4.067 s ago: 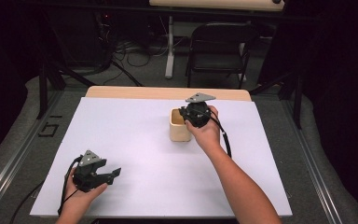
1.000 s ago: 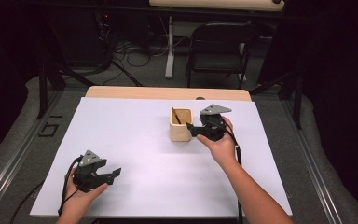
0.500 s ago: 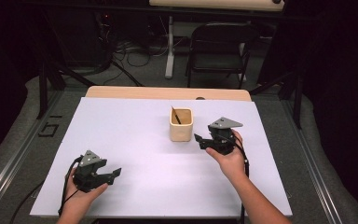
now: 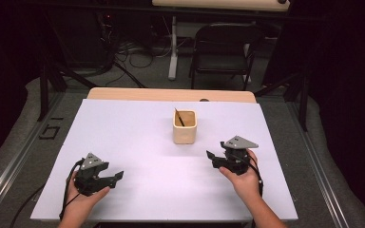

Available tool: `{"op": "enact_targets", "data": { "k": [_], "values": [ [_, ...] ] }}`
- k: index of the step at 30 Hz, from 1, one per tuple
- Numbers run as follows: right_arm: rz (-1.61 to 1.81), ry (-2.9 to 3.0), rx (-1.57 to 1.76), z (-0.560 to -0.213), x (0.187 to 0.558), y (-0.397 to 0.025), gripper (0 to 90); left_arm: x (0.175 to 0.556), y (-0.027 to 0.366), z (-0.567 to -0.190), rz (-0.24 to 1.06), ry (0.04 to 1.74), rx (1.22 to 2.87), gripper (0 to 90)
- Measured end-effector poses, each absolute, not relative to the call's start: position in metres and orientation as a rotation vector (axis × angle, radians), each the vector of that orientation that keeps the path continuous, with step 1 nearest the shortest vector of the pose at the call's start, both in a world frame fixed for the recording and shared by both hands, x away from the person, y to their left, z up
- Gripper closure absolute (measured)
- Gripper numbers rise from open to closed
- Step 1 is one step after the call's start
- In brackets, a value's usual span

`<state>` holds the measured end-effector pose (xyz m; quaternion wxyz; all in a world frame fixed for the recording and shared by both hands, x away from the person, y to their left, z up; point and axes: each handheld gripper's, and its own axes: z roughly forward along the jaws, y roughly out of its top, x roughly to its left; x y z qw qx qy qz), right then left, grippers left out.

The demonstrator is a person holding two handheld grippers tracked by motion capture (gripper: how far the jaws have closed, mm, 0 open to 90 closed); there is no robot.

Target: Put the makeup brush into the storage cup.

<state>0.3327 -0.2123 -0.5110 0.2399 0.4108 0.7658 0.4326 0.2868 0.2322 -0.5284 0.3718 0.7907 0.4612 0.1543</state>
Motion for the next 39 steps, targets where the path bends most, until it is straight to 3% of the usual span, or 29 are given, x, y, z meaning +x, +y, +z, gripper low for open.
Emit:
{"op": "enact_targets", "data": {
  "k": [26,39],
  "values": [
    [1.159,2.130,1.119,-0.530,0.273,-0.243,33.1,0.285,0.233,-0.527,0.403,1.177,2.017,30.6],
    [1.125,2.134,1.136,-0.537,0.270,-0.255,33.1,0.285,0.232,-0.527,0.407,1.163,2.018,30.6]
  ]
}}
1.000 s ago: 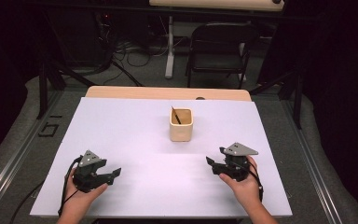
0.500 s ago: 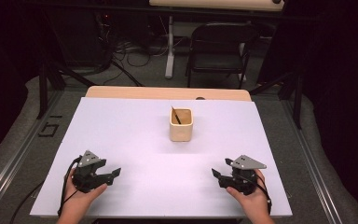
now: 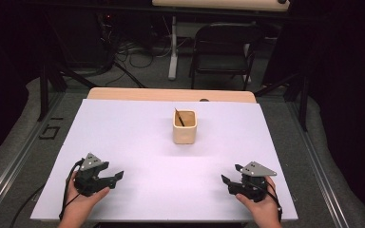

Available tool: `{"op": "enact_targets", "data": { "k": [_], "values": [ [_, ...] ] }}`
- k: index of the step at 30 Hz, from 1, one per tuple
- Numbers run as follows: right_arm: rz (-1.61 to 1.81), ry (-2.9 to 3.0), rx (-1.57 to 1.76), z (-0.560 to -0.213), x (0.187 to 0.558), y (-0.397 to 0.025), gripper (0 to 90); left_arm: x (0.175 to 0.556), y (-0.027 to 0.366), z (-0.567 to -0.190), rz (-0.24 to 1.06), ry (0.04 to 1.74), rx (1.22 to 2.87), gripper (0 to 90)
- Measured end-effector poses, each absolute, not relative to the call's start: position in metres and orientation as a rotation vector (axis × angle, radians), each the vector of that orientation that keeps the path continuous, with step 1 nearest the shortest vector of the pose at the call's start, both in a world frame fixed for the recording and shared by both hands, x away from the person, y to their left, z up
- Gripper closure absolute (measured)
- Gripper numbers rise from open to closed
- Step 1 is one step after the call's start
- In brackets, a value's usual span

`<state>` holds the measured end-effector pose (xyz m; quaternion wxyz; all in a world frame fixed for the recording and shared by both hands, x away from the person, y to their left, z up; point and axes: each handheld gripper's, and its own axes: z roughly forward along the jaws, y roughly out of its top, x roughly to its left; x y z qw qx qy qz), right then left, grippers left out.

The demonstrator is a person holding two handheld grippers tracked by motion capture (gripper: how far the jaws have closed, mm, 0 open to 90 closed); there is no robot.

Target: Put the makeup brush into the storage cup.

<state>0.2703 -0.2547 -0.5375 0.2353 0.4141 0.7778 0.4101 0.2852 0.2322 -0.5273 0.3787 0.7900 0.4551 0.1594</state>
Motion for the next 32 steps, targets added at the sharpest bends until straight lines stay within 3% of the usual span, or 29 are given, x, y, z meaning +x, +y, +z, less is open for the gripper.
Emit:
{"op": "enact_targets", "data": {
  "k": [32],
  "values": [
    [1.100,2.143,1.179,-0.5449,0.2726,-0.2589,33.1,0.2863,0.2341,-0.5277,0.418,1.161,2.013,30.6]
  ]
}}
